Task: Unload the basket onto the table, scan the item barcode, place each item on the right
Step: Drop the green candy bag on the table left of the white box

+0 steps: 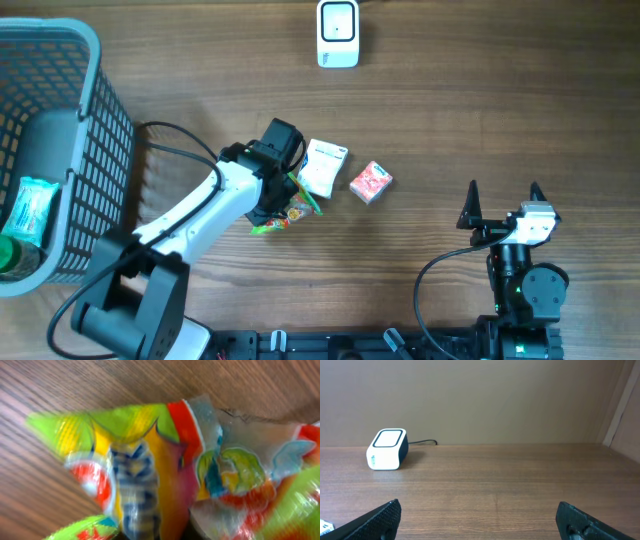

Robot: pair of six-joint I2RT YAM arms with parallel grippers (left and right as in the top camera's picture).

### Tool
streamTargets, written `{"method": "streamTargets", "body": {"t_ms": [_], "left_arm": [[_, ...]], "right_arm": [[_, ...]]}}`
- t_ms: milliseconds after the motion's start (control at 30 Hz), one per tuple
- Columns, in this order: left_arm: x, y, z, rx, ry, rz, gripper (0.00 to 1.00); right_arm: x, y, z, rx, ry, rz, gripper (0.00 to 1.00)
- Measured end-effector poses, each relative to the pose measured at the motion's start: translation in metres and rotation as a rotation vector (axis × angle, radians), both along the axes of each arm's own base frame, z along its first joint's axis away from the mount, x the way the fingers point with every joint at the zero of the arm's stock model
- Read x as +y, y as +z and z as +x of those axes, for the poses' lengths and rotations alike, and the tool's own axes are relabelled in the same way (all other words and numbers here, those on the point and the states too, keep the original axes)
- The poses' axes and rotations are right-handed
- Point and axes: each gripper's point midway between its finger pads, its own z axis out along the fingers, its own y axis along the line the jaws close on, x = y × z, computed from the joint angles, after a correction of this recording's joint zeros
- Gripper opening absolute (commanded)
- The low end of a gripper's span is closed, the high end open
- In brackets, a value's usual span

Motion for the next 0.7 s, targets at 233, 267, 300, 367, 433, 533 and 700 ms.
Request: {"method": "streamTargets", "body": {"t_ms": [233,267,300,367,433,533,700], "left_arm": [[0.015,0.058,0.026,-0.012,-0.109,0.026,1.0],[0.023,0.092,0.039,-0.054,-0.102,0.037,1.0],[0.034,0.143,0.06,-0.158,-0.076,0.048,1.0],[0.057,0.228,0.084,-0.357,-0.033,0.06,1.0],[0.093,0.328,0.088,-0.618,0.025,0.091,1.0],[0.155,0.396,0.059,-0.794,0.18,0.185,1.0],[0.266,0.386,-0.005,-0.677,0.612,0.353,1.0]], "right_arm": [[0.0,0.0,0.0,0.001,0.0,0.0,1.0],[0.0,0.0,0.0,0.0,0.0,0.0,1.0],[0.0,0.0,0.0,0.0,0.0,0.0,1.0],[0.0,0.0,0.0,0.001,0.0,0.0,1.0],[0.0,0.0,0.0,0.0,0.0,0.0,1.0],[0.0,0.0,0.0,0.0,0.0,0.0,1.0],[0.0,0.0,0.0,0.0,0.0,0.0,1.0]]}}
